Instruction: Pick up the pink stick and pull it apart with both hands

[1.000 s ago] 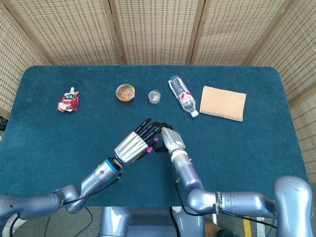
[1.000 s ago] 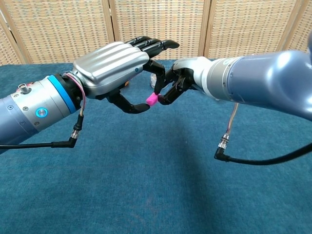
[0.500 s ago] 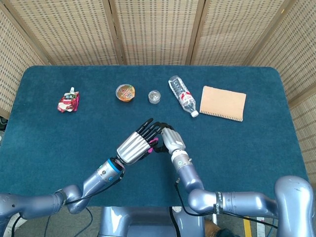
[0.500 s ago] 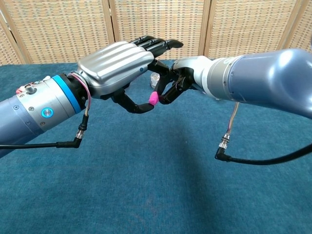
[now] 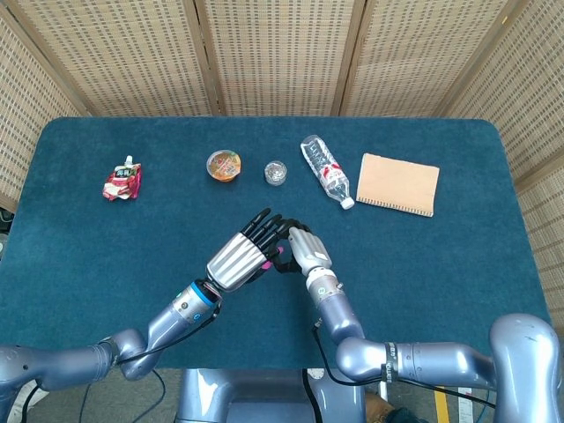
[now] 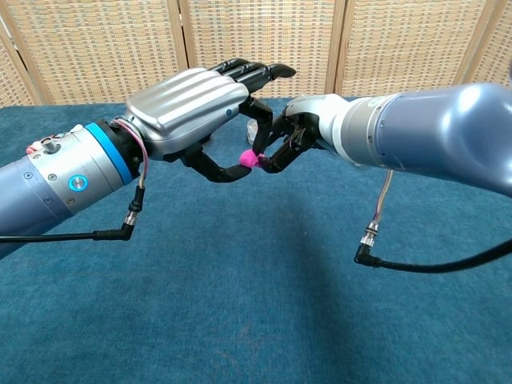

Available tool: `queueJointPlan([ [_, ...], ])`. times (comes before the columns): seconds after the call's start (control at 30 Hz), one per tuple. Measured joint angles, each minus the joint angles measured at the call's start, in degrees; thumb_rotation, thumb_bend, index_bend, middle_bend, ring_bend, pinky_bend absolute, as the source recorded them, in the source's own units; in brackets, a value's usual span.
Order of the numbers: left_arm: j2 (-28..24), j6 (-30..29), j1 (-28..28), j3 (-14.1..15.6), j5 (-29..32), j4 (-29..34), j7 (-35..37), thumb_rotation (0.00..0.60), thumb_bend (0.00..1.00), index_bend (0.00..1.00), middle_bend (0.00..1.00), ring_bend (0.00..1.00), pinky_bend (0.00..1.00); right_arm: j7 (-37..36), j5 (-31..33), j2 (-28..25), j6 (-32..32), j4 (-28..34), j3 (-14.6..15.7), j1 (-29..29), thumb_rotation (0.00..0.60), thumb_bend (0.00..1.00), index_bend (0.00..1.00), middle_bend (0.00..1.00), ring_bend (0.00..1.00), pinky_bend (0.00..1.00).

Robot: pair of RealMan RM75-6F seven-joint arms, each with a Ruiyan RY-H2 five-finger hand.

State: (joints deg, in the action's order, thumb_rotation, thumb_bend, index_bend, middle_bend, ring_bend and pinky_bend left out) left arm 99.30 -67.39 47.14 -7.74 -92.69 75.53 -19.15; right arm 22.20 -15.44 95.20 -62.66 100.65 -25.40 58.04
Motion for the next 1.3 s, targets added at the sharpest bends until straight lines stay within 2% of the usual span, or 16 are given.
queueJointPlan([
  [0.4, -0.17, -0.25, -0.10, -0.05, 0.23, -0.25, 0.16, 0.600, 0.38, 0.63, 0.00, 0.00, 0.00, -0.49, -0.03, -0.23, 0.42, -0.38, 0.21, -0.28, 0.600, 0.63, 0.67, 0.21, 0.00, 0.00],
  [0.73, -0.04, -0.35, -0.14, -0.38, 0.74, -0.17, 0.01, 0.600, 0.58, 0.66, 0.00, 0.00, 0.00, -0.73, -0.01, -0.27, 0.80, -0.59, 0.40, -0.35, 0.600, 0.63, 0.67, 0.21, 0.00, 0.00],
  [1.13, 0.47, -1.08, -0.46, -0.95, 1.53, -0.55, -1.45, 0.600, 0.64, 0.80, 0.00, 0.00, 0.00, -1.28, -0.04, -0.62, 1.30, -0.83, 0.68, -0.73, 0.600, 0.63, 0.67, 0.21, 0.00, 0.00],
  [1.3, 0.52, -1.41, -0.59, -0.97, 1.54, -0.77, -1.91, 0.600, 0.65, 0.82, 0.00, 0.00, 0.00, -1.51, -0.21, -0.91, 1.41, -0.77, 0.73, -0.93, 0.600, 0.63, 0.67, 0.21, 0.00, 0.00],
])
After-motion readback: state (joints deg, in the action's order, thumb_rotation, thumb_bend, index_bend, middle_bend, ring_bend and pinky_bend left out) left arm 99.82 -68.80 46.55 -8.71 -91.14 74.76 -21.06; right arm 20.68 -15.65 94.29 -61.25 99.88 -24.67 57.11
